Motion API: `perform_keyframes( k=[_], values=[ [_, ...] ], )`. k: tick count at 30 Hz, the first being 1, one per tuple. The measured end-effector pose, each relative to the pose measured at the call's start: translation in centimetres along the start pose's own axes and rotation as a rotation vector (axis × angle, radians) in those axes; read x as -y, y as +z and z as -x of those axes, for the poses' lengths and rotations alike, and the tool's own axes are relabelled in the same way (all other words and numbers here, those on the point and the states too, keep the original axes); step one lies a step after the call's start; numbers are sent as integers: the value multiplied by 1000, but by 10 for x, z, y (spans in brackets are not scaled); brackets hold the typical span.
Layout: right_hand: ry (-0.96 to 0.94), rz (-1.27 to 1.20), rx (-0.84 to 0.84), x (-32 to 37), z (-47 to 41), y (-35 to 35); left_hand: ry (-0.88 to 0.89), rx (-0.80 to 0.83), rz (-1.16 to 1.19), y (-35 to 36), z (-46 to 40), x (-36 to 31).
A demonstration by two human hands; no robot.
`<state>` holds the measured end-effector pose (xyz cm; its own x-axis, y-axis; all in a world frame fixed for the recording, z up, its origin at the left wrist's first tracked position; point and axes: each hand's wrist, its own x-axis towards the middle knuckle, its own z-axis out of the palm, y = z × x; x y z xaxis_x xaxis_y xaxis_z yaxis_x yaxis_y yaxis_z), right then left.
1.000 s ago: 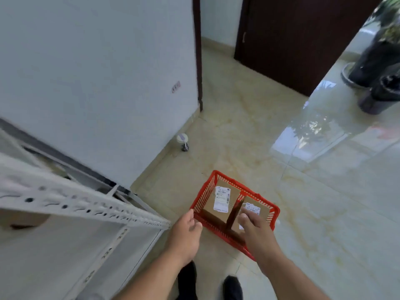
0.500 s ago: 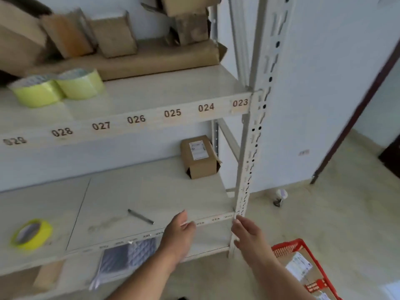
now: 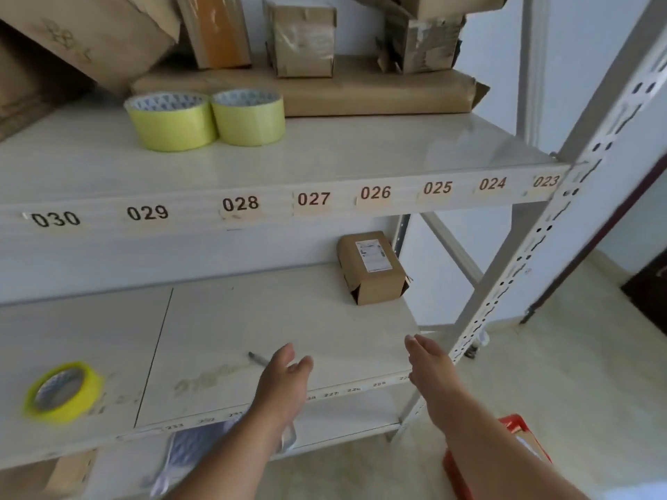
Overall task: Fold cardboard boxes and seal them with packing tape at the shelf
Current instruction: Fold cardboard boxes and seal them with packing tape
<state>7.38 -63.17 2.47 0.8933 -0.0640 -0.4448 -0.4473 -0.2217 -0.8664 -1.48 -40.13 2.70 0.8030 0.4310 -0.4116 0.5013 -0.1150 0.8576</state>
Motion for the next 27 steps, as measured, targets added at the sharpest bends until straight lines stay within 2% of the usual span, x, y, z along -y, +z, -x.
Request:
perform_keyframes(
  k=[7, 16, 19, 24, 27],
  values=[
    [56, -25, -90, 18, -67, 10, 63, 109, -25, 31, -74, -19],
    [-16, 165, -118, 55, -224, 12, 58, 38, -4, 141, -196, -55],
    [41, 74, -115, 51, -273, 18, 70, 76, 55, 161, -222, -63],
    [131, -18, -8, 49, -280, 27, 77, 221, 95, 173, -247, -50],
    [46, 27, -20, 49, -258, 29, 104, 228, 68, 164, -235, -47]
  ],
)
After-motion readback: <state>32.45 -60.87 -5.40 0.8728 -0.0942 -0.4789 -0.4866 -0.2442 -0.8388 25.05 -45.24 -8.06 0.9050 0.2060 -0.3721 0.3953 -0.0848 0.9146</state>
